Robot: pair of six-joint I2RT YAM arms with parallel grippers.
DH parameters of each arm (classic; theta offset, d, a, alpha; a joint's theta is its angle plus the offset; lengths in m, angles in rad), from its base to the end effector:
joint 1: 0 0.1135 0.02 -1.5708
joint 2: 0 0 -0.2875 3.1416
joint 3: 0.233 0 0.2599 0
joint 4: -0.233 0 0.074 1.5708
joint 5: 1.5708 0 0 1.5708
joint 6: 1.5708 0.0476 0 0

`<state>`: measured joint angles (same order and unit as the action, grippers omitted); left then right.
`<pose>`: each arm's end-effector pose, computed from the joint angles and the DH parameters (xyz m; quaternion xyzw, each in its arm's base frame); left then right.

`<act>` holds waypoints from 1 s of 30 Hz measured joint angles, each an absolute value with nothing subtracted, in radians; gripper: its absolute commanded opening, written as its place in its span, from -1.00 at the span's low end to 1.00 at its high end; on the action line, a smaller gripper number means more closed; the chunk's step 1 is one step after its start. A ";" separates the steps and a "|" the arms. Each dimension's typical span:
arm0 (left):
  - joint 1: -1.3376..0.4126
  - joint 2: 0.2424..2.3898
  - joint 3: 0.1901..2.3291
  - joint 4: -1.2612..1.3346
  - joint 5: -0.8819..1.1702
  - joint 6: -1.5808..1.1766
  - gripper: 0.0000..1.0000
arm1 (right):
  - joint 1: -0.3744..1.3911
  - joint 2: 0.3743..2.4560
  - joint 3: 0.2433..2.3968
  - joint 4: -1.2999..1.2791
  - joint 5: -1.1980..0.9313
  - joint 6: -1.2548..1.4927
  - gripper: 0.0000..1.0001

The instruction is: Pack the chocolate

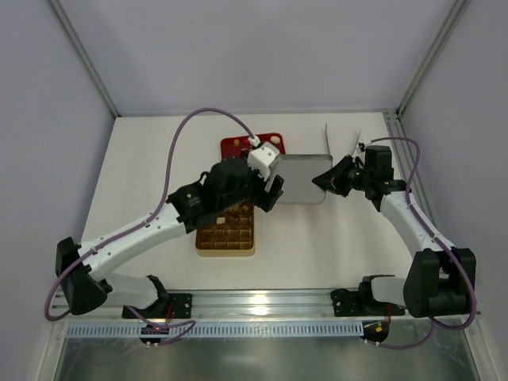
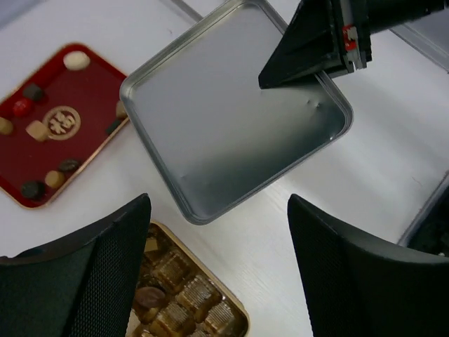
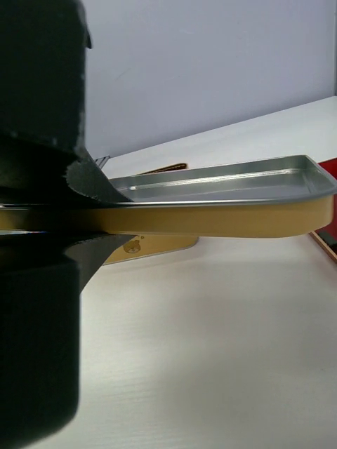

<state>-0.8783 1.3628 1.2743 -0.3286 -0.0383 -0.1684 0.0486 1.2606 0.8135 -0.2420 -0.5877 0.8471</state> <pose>0.2114 -0.2520 0.3830 0.2815 0.7894 -0.2586 0.4803 0.2723 0.0397 0.2598 0.2226 0.8456 0.4130 0.2547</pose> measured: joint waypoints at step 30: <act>-1.235 1.394 0.740 0.728 -0.565 0.763 0.46 | 0.318 1.329 1.323 -0.738 -0.267 1.002 -0.92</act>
<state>-1.2346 1.3941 0.7399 0.7277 -0.5648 0.7628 0.3180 1.3289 1.3231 -0.7380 -0.2668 1.0023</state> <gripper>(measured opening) 0.752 0.154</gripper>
